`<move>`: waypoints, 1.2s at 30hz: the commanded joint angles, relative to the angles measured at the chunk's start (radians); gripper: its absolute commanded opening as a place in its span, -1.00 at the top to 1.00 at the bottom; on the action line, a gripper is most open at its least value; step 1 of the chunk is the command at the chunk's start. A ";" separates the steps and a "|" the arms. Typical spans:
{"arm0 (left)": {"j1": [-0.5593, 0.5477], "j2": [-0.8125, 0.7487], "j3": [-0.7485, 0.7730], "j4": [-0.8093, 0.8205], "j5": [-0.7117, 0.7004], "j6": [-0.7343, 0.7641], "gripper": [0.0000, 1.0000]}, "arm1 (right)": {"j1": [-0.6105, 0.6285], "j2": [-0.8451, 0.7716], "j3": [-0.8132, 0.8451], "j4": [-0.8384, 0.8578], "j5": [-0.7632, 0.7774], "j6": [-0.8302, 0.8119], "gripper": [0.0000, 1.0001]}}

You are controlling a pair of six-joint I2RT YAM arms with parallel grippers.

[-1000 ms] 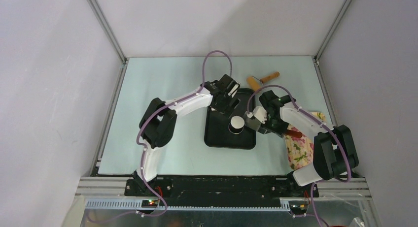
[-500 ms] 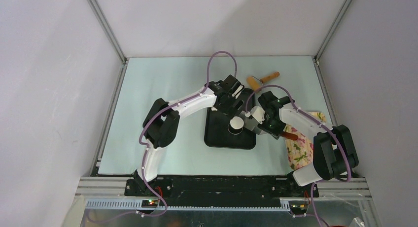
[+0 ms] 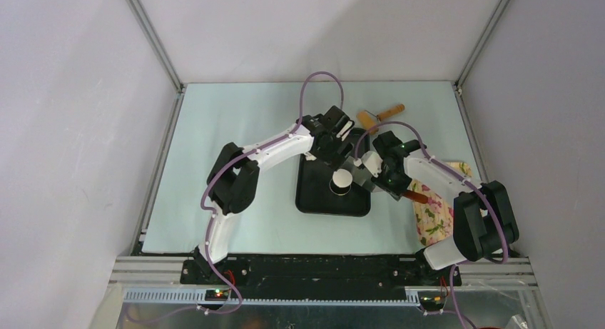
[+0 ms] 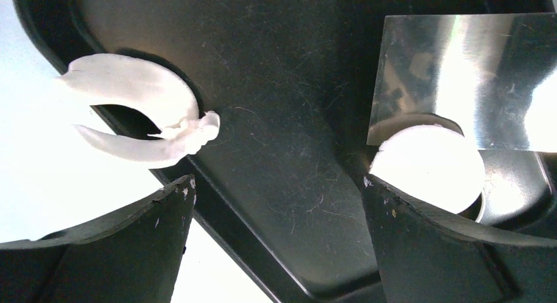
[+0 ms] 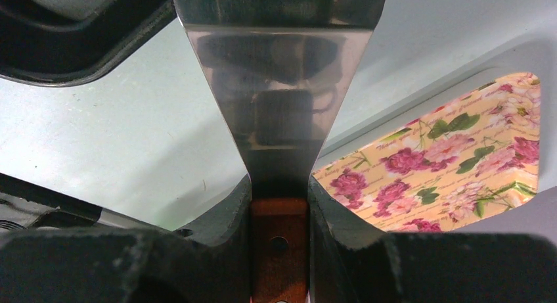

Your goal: Roll out the dumpling wrappers from the dough

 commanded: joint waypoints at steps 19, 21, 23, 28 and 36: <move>0.003 -0.011 -0.022 -0.009 -0.043 -0.009 -0.99 | -0.021 0.002 0.052 -0.026 -0.131 0.018 1.00; -0.003 -0.012 -0.028 -0.009 -0.038 -0.010 -0.99 | -0.022 0.008 0.052 -0.025 -0.130 0.020 1.00; -0.005 -0.012 -0.028 -0.010 -0.033 -0.011 -0.99 | -0.024 0.015 0.053 -0.025 -0.130 0.025 1.00; -0.006 -0.017 -0.031 -0.012 -0.018 -0.013 -0.99 | -0.062 0.042 0.080 -0.044 -0.162 0.039 1.00; -0.008 -0.017 -0.024 -0.020 0.010 -0.019 -0.99 | -0.105 0.064 0.120 -0.081 -0.254 0.042 1.00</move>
